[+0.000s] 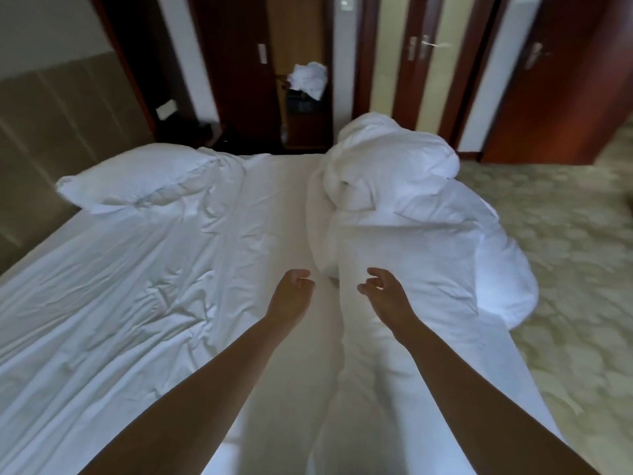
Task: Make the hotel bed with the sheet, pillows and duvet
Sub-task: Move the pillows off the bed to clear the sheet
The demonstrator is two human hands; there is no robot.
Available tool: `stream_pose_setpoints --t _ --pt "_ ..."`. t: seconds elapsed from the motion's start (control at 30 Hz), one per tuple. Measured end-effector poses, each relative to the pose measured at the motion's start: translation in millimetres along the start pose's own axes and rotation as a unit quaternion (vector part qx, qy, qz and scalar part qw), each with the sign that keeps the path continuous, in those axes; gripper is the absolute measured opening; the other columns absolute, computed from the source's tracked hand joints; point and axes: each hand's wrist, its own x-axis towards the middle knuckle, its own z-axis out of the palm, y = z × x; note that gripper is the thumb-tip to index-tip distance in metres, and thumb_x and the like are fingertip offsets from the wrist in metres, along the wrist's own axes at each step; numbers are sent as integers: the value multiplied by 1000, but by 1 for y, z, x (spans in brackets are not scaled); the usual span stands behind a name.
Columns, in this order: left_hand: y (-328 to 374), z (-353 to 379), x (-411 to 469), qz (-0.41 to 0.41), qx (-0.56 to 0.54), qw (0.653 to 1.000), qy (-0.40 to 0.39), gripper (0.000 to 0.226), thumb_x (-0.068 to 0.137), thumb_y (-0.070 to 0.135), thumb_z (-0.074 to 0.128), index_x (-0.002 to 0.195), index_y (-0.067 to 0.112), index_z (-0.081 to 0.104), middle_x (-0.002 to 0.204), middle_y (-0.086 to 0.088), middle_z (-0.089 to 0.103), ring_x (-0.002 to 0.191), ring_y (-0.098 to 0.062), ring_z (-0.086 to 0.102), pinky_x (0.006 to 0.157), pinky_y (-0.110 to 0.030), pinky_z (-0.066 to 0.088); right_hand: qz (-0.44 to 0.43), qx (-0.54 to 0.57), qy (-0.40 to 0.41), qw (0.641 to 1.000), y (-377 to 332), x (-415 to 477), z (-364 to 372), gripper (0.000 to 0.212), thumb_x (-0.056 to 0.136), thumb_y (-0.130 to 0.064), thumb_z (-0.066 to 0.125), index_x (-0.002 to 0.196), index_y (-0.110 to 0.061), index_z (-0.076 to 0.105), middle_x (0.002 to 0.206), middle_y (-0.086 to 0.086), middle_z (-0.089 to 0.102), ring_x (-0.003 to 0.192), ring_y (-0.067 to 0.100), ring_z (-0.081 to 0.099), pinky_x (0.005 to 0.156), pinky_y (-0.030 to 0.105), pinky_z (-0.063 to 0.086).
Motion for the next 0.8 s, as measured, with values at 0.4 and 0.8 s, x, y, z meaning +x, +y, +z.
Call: stream_pose_setpoints --t 0.4,0.8 --pt "59 202 -46 109 24 959 -259 24 91 19 51 114 25 56 118 -4 62 104 -21 62 94 -44 51 84 71 240 965 82 -93 -154 47 88 -14 67 132 -12 53 121 4 59 107 16 58 86 23 40" --pt "133 502 -155 109 21 932 -345 28 70 29 46 89 22 65 96 -25 64 87 -43 60 70 -38 49 119 44 271 954 209 -159 -438 50 88 -19 66 136 -15 52 134 8 55 114 17 56 93 28 44"
